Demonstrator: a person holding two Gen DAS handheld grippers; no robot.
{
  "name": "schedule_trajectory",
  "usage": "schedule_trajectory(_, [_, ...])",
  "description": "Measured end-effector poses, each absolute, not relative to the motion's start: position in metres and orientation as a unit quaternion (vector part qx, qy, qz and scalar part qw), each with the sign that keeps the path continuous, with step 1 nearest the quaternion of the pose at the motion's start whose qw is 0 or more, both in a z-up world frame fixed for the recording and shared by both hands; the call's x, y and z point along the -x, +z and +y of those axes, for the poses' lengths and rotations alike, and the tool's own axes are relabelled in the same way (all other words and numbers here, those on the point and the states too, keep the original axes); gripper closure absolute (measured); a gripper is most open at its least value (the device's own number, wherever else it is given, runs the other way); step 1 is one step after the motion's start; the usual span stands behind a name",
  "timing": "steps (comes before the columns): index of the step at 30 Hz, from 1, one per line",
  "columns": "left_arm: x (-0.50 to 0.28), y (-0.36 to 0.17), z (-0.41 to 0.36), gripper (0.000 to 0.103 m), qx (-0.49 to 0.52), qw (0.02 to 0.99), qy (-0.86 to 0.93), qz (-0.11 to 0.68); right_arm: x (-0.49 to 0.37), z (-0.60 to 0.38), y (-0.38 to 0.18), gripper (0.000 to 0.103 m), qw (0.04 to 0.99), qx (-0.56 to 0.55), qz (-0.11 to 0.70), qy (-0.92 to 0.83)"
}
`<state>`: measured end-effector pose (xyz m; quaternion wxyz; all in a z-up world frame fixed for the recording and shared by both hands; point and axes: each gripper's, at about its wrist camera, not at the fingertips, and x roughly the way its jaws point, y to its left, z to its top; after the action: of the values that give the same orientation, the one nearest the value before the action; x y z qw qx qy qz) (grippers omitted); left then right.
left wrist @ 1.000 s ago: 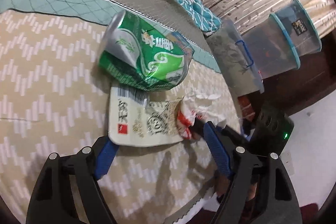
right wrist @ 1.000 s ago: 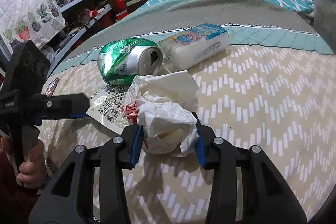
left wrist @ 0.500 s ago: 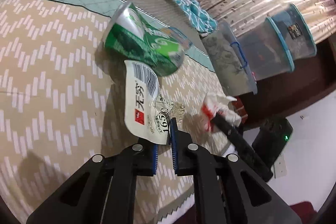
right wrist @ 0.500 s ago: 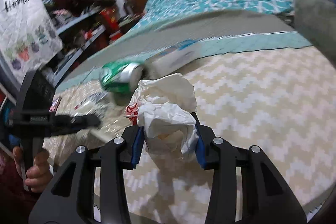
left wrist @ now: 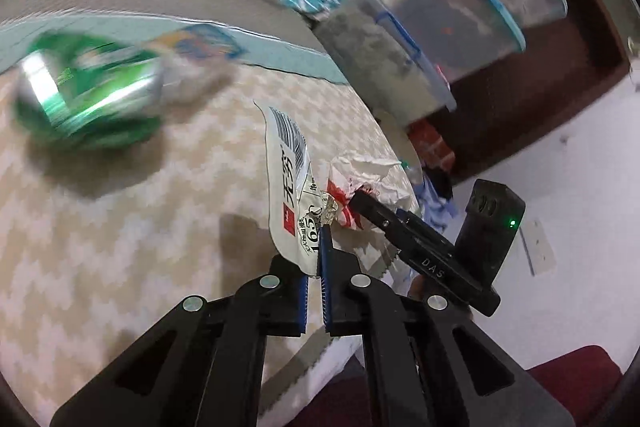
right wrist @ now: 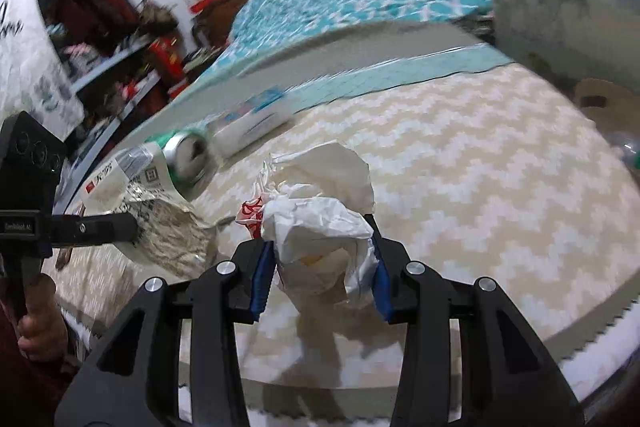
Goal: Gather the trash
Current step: 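Carry the white wrapper and crumpled paper to the wastebasket and open both tools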
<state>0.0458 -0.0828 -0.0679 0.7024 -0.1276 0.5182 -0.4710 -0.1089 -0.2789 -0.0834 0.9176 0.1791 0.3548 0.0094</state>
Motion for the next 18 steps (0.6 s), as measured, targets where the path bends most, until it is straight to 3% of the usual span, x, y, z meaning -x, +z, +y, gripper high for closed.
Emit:
schedule_trajectory(6, [-0.056,-0.059,-0.174,0.098,0.061,0.683,-0.508,0.521,0.133,-0.349,-0.078,0.060,0.921,-0.207,0.322,-0.066])
schedule_trajectory(18, [-0.056,-0.040,-0.428,0.098,-0.055,0.626,-0.590,0.507,0.169,-0.552,-0.072,0.060,0.892,-0.269,0.267,-0.246])
